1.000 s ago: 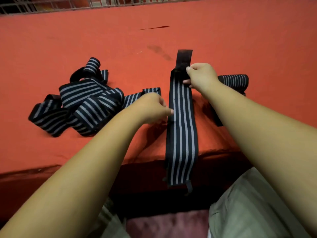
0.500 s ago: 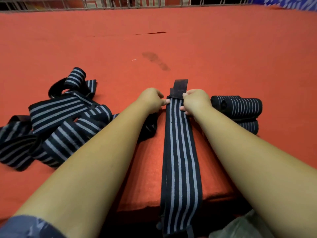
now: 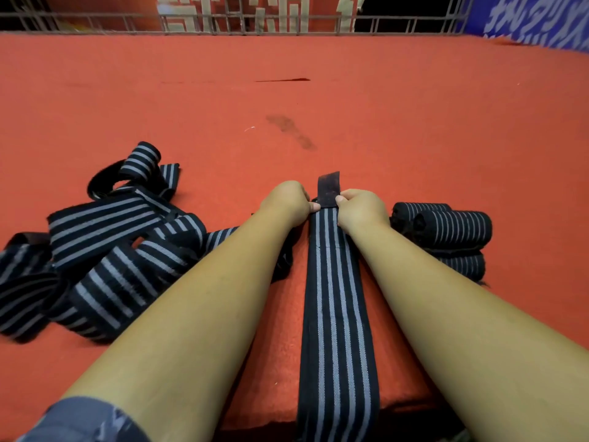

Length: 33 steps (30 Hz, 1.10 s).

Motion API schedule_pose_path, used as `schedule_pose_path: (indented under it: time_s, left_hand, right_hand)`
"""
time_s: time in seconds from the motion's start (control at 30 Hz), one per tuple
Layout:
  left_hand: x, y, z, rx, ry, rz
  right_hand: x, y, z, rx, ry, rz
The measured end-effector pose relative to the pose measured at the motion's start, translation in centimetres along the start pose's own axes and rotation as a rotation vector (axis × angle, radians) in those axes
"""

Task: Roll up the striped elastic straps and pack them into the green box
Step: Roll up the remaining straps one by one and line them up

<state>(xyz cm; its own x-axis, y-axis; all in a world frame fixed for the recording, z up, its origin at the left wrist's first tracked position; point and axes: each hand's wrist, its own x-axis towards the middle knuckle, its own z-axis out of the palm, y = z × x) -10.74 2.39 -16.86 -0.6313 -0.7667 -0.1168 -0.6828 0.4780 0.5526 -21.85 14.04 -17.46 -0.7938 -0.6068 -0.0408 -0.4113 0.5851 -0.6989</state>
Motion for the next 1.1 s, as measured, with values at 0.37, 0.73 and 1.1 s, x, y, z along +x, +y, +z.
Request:
schedule_pose_path:
  time_s: [0.37,0.73,1.1]
  left_hand:
    - [1.2,0.6,0.2,0.06,0.037,-0.019]
    - [-3.3,1.4,-2.3,-0.603,0.064,0.067]
    - [-16.4,6.8,-11.2,-1.006,0.212,0.352]
  right_hand:
    - [2.6,-0.1,1.1,-0.089,0.048,0.036]
    - [-2.4,-2.5,-3.0,0.083,0.169,-0.168]
    - [-14.4,-7.2,-13.8,0.348,0.284,-0.537]
